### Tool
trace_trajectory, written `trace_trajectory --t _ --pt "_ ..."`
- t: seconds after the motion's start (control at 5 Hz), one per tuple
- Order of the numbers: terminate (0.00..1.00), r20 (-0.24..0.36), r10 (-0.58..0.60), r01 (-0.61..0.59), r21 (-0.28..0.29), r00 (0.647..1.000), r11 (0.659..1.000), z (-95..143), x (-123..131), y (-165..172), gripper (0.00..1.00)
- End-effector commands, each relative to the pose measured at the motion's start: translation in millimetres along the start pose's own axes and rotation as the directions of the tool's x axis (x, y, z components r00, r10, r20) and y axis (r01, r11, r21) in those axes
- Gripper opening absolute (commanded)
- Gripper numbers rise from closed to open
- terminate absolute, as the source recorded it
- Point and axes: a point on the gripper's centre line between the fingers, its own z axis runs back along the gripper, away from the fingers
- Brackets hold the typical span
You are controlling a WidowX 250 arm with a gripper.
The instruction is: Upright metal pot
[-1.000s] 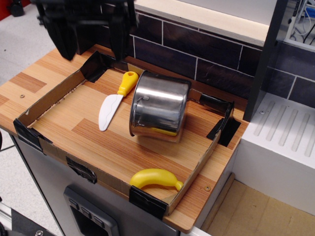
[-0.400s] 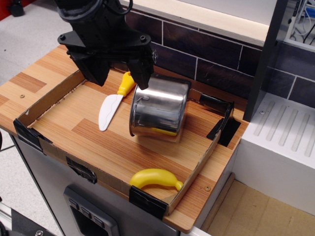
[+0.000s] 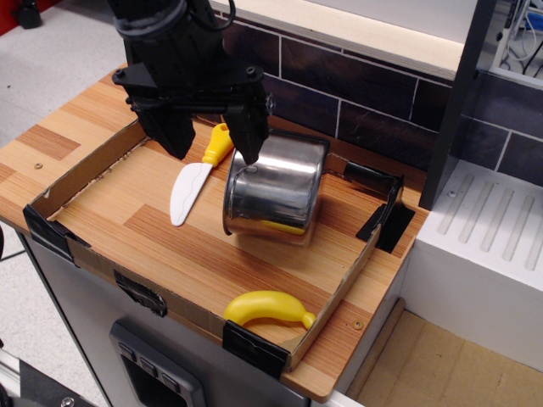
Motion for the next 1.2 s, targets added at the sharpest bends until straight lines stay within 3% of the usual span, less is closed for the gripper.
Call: trace_trajectory --t 0.0,0.6,0.8,1.0 --pt "0.0 0.036 0.007 -0.008 0.036 0.999 0.999 -4 10 9 1.0" --pt "0.0 -0.036 0.034 -0.031 0.075 0.999 0.997 -27 8 -7 1.0" --pt "0.0 -0.076 -0.002 0.01 0.105 0.997 0.994 -33 4 -9 1.0" --pt "0.0 -0.085 -0.013 0.023 0.119 0.996 0.993 -35 4 -8 0.0"
